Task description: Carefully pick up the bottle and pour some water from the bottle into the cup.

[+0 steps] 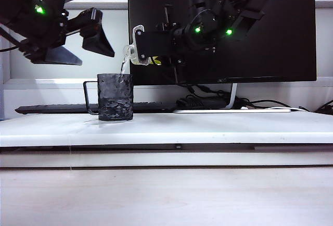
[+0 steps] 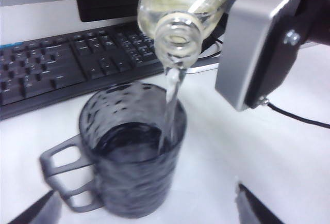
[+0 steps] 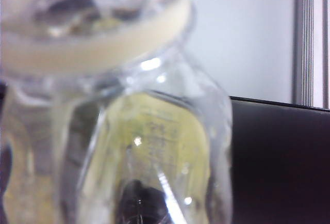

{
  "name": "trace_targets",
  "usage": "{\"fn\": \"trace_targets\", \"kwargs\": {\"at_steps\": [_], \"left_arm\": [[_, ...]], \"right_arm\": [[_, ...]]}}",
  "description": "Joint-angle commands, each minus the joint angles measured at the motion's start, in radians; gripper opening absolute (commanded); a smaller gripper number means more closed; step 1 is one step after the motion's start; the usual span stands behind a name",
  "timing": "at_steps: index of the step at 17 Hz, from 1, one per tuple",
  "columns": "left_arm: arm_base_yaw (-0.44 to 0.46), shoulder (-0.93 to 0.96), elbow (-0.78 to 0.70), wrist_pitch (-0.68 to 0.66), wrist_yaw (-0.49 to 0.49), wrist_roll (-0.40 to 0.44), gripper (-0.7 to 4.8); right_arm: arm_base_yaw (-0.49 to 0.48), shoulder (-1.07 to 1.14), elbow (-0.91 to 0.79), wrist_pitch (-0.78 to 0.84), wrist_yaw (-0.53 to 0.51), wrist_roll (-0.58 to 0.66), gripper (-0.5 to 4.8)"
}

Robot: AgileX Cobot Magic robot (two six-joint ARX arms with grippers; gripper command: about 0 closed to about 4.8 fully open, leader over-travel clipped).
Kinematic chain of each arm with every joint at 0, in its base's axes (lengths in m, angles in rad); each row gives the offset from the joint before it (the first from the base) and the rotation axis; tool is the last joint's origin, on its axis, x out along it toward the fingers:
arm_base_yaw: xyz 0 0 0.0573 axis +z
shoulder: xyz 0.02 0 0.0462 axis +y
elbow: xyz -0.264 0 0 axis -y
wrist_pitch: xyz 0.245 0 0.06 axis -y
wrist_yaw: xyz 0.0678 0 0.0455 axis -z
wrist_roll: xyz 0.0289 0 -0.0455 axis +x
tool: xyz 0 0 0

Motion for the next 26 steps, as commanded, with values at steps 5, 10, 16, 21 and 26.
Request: {"fn": "trace_targets", "kwargs": {"at_steps": [5,10,16,21,26], "left_arm": [[-0.035,-0.002,0.005,0.006,-0.003,0.026,4.79],[-0.035,-0.002,0.005,0.005,-0.021,0.057,4.79],[-0.035,-0.002,0.005,0.006,-0.064,0.057,4.79],[-0.035,-0.002,0.005,0.006,-0.068,0.058,4.79],[-0.035,-0.002,0.005,0.006,-0.095,0.068,4.79]], "right_arm": [[0.003,0.058,0.093,0.003,-0.027,0.006,1.16],[0.003,0.058,0.097,-0.001,-0.027,0.006,1.16],[0.007,0.058,0.097,-0.006,-0.027,-0.004,1.16],[0.011,0.058,0.097,-0.006,-0.027,-0.007,1.16],[0.011,0.058,0.097,-0.006,-0.027,-0.017,1.16]]}}
